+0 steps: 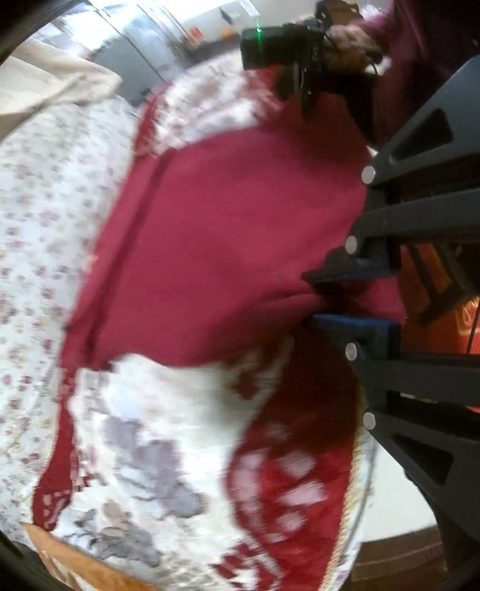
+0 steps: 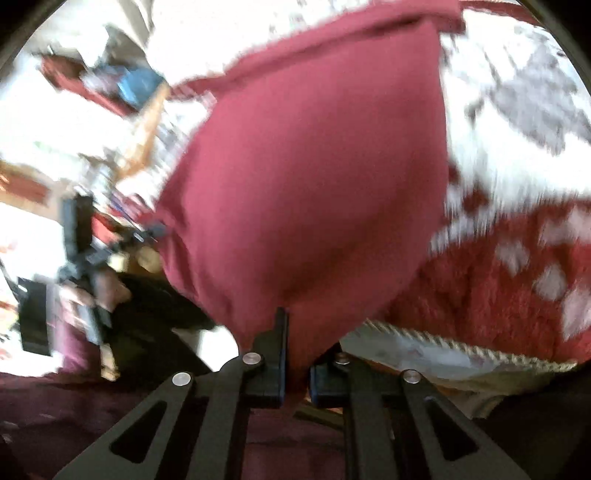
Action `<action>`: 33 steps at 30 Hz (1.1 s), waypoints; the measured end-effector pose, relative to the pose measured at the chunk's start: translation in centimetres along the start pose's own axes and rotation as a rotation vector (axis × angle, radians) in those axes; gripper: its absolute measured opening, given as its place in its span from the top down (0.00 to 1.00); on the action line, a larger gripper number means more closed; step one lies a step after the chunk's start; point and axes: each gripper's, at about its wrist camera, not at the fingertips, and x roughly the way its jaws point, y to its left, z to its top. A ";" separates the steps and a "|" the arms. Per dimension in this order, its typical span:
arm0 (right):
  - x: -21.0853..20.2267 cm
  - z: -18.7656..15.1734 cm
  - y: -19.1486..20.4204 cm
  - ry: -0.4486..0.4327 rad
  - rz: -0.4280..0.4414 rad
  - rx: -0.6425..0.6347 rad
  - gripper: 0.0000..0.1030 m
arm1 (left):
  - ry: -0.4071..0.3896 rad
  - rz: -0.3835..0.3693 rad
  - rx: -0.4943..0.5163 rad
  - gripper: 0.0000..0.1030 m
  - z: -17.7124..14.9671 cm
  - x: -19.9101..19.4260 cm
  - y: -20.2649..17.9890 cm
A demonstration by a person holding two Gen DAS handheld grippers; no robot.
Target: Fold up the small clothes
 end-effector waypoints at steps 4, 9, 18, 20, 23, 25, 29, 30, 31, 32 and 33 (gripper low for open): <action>-3.8 4.2 0.2 -0.167 0.058 0.015 0.91 | -0.097 -0.064 -0.035 0.87 4.7 -1.9 -0.1; -5.7 10.4 -1.1 -0.341 0.035 0.086 0.91 | -0.181 -0.046 -0.065 0.88 12.5 -1.0 -0.5; -3.9 22.1 -6.7 -0.416 -0.099 0.187 0.91 | -0.214 0.027 -0.180 0.90 23.6 7.2 1.2; -2.5 23.9 -7.8 -0.402 -0.116 0.199 0.91 | -0.208 0.029 -0.203 0.89 24.5 8.8 2.0; -0.2 26.1 -9.8 -0.337 -0.177 0.227 0.88 | -0.162 0.010 -0.285 0.84 25.7 11.1 4.6; -0.4 26.1 -10.7 -0.316 -0.179 0.244 0.87 | -0.150 -0.012 -0.334 0.75 26.1 11.2 5.9; -3.8 23.2 -10.5 -0.450 -0.177 0.236 0.54 | -0.284 0.039 -0.376 0.26 26.2 8.1 7.0; -4.3 22.7 -10.1 -0.456 -0.172 0.207 0.54 | -0.291 0.028 -0.366 0.26 26.2 7.5 6.9; -4.5 22.2 -9.4 -0.441 -0.156 0.169 0.55 | -0.279 0.023 -0.351 0.26 26.3 7.2 6.7; -4.5 21.8 -8.8 -0.424 -0.145 0.142 0.55 | -0.261 0.034 -0.330 0.26 26.2 7.1 6.3; -4.1 21.5 -8.0 -0.392 -0.146 0.113 0.55 | -0.245 0.073 -0.293 0.26 26.0 7.1 5.6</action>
